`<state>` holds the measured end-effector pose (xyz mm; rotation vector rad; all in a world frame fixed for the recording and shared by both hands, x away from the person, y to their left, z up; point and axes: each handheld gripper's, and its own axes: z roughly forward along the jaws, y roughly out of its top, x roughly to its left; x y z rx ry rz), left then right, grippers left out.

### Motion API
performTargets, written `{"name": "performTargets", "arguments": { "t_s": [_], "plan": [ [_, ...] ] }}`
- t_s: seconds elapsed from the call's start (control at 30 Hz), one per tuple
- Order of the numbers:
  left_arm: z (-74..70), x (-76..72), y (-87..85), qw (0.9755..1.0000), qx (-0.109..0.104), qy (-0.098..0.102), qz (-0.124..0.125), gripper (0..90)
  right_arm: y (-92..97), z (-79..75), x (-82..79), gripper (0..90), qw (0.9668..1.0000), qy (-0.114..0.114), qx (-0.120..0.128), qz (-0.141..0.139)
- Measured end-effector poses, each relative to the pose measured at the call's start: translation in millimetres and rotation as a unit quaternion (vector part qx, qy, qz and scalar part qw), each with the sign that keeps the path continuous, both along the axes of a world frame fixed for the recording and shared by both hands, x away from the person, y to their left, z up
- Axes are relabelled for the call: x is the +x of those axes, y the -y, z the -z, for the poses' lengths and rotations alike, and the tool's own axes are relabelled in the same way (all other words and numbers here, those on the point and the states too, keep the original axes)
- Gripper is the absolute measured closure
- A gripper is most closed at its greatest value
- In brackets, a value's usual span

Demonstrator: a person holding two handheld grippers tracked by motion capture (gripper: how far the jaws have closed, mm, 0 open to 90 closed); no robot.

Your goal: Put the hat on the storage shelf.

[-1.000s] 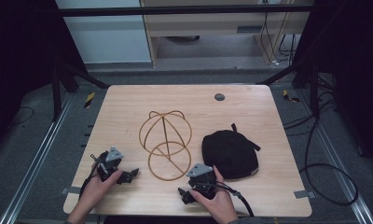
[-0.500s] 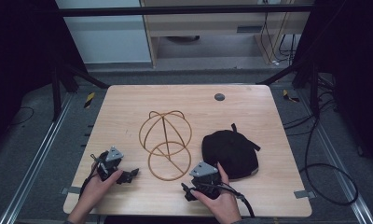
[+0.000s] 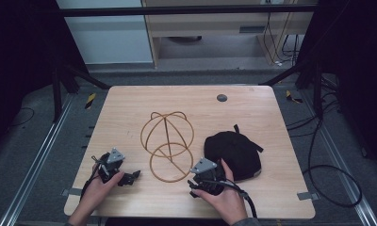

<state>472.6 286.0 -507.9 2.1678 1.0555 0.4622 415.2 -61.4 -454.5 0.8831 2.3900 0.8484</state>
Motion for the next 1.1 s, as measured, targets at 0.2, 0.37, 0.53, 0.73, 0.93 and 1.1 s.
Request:
{"name": "performTargets", "arguments": {
  "t_s": [0.2, 0.37, 0.53, 0.73, 0.93, 1.1],
  "plan": [
    [0.6, -2.8, 0.0, 1.0000, -0.001, 0.004, 0.000, 0.0, 11.4, -34.1, 9.3, 13.6, 0.9999, -0.001, -0.012, 0.009],
    [0.7, -4.1, 0.7, 1.0000, -0.002, 0.004, -0.001, 0.0, 27.5, -56.7, 17.2, 10.2, 0.9985, -0.012, -0.051, 0.014],
    [1.0, -5.4, 0.9, 1.0000, -0.005, 0.003, 0.006, 0.0, 46.8, -69.4, 26.6, 10.7, 0.9957, -0.035, -0.083, 0.023],
    [0.9, -6.7, 0.9, 1.0000, -0.004, 0.004, 0.005, 0.0, 69.5, -81.9, 42.0, 13.7, 0.9940, -0.072, -0.072, 0.040],
    [0.5, -6.6, 1.4, 1.0000, -0.002, 0.002, 0.004, 0.0, 89.5, -87.5, 61.0, 18.5, 0.9914, -0.097, -0.063, 0.061],
    [0.2, -6.2, 1.4, 1.0000, -0.001, 0.000, 0.005, 0.0, 99.9, -88.2, 74.1, 23.5, 0.9885, -0.115, -0.061, 0.078]
  ]
}}
